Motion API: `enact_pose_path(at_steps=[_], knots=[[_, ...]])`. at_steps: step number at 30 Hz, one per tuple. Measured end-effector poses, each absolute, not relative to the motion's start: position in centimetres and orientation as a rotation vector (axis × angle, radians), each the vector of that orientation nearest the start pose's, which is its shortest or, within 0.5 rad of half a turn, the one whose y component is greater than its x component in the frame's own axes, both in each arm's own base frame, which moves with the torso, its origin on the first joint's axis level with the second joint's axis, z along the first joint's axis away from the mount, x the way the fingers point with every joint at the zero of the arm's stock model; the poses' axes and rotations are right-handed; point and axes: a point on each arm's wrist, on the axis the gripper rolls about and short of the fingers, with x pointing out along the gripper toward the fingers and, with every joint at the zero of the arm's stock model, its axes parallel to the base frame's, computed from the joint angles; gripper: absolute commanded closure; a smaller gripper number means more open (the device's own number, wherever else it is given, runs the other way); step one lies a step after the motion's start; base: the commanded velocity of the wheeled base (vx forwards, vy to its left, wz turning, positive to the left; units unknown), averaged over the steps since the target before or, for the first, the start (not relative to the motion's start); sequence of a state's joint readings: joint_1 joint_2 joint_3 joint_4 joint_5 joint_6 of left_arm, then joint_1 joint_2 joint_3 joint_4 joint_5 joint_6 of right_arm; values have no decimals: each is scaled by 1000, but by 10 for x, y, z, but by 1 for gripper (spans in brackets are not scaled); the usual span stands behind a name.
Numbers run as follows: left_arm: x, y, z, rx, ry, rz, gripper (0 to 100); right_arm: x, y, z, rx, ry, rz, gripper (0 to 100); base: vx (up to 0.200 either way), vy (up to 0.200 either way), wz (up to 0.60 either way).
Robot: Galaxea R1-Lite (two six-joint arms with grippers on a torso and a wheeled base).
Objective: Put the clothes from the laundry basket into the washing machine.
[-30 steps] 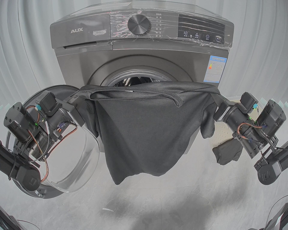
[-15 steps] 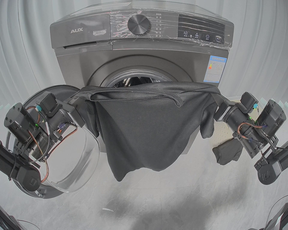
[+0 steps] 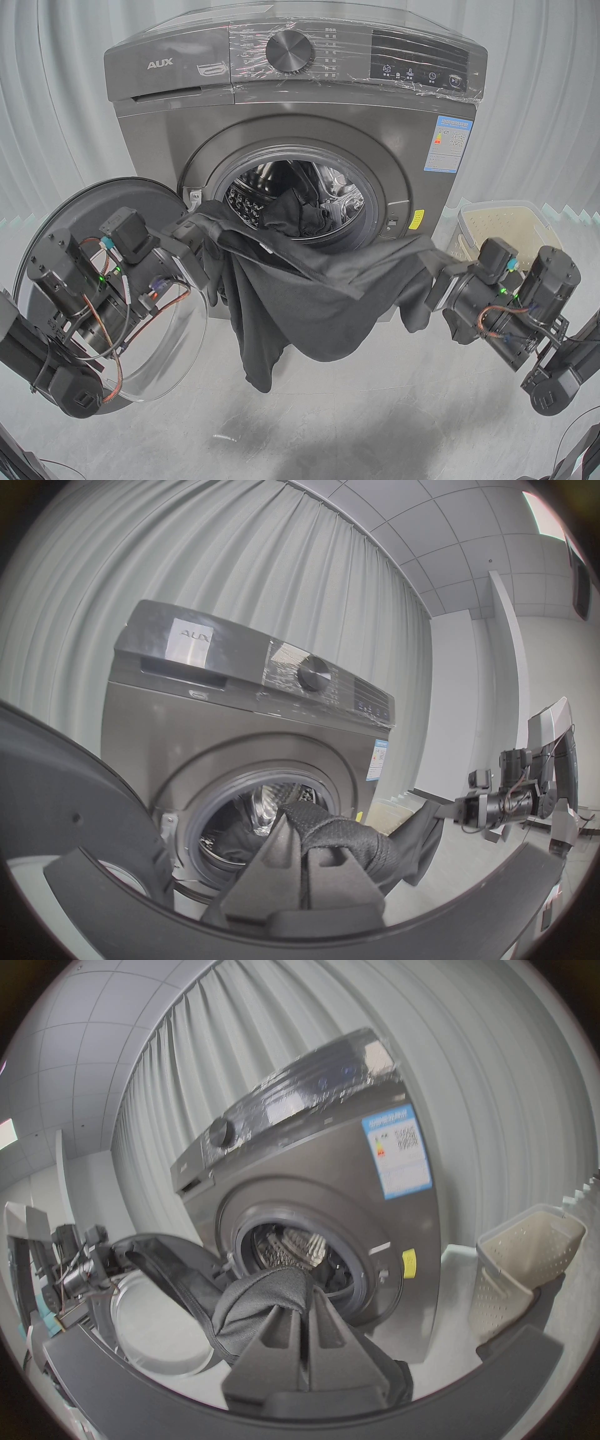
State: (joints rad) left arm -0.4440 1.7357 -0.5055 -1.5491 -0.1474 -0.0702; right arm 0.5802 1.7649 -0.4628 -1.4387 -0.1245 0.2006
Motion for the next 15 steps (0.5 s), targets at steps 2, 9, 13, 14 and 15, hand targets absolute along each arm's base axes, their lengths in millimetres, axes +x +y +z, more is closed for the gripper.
enact_pose_path(at_steps=[2, 9, 13, 14, 15], knots=[[245, -130, 185, -121, -286, -613, 100, 231, 154, 150, 233, -44, 488, 100, 0, 0, 0], [244, -142, 179, -124, -261, -640, 100, 217, 167, 127, 207, 53, 569, 0, 0, 0, 0], [246, -146, 180, -129, -268, -647, 100, 213, 171, 121, 214, 83, 588, 0, 0, 0, 0], [247, -147, 181, -132, -272, -648, 100, 212, 172, 119, 212, 93, 589, 0, 0, 0, 0], [248, -148, 182, -135, -276, -649, 100, 211, 172, 117, 209, 102, 593, 0, 0, 0, 0]])
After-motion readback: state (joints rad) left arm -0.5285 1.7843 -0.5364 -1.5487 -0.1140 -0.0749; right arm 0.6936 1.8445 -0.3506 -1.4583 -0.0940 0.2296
